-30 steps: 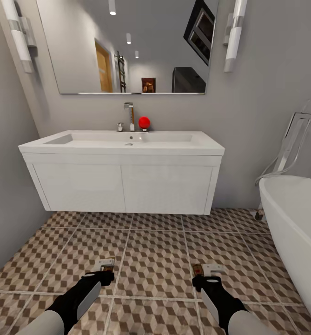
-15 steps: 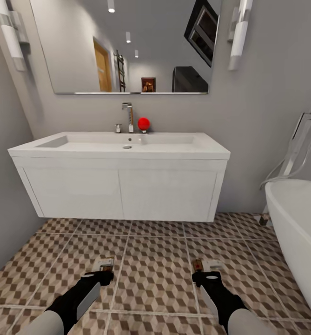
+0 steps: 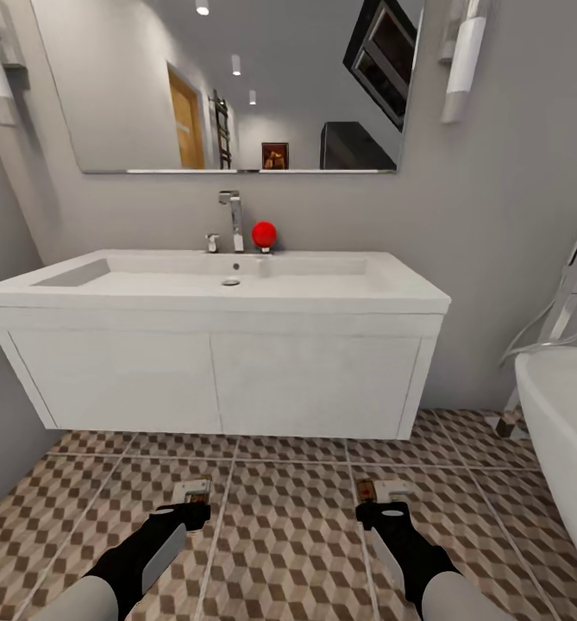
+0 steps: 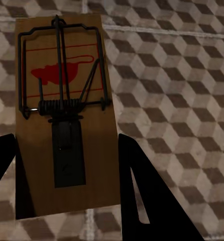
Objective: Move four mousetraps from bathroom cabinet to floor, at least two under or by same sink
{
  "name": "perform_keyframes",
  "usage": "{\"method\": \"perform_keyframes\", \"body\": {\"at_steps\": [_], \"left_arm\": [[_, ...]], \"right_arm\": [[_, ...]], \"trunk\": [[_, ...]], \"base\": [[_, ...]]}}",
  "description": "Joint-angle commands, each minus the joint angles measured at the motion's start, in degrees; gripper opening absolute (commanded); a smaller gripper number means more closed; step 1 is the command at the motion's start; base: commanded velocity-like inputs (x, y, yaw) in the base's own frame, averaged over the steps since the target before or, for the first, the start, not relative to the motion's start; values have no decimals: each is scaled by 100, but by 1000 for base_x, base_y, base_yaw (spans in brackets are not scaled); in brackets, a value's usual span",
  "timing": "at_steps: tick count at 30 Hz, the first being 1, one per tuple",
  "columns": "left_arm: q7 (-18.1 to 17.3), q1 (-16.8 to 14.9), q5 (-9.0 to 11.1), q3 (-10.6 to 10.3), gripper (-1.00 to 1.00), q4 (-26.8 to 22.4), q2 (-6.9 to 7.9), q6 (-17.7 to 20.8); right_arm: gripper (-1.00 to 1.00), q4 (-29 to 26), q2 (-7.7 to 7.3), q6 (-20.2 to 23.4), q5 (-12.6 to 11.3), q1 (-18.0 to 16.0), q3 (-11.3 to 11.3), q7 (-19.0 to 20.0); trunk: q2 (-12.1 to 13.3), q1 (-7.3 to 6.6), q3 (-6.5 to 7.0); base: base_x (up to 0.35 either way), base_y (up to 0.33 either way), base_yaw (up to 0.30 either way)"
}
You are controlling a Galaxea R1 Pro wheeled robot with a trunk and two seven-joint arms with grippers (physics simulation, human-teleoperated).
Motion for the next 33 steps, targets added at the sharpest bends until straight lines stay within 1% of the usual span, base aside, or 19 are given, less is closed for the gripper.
{"method": "perform_keyframes", "body": {"at_steps": [1, 6, 11, 12, 15, 19, 26, 33], "left_arm": [[53, -2, 53, -48, -100, -15, 9, 19], [53, -3, 53, -48, -100, -16, 9, 21], [53, -3, 60, -43, -100, 34, 3, 37], [52, -3, 64, -37, -100, 134, -3, 48], [18, -3, 50, -51, -100, 651, -33, 57], [-9, -3, 38, -56, -100, 896, -56, 55], [-17, -4, 29, -42, -100, 896, -74, 0], [-17, -4, 19, -43, -100, 507, -91, -15]], "right_arm": [[-100, -11, -1, 42, -11, -1, 29, -39], [-100, -11, -1, 42, -13, -1, 29, -39], [-100, 60, -4, -3, -32, -1, 27, -39], [-100, 90, -10, -10, -41, -1, 24, -39], [-100, 302, -16, -69, -53, 7, 19, -39], [-100, 745, -18, -347, -57, -12, 17, -40], [-100, 832, 0, -429, -18, -19, 24, -24], [-100, 807, -1, -433, -14, -19, 29, -21]], "trunk": [[-2, 2, -6], [-2, 2, -6], [-2, 2, -6], [-2, 2, -6], [-2, 2, -6], [-2, 2, -6], [-2, 2, -6], [-2, 2, -6]], "base": [[296, 0, 0], [249, 0, 0], [47, 0, 0], [8, 0, 0], [4, 0, 0], [0, 0, 0], [0, 0, 0], [0, 0, 0]]}}
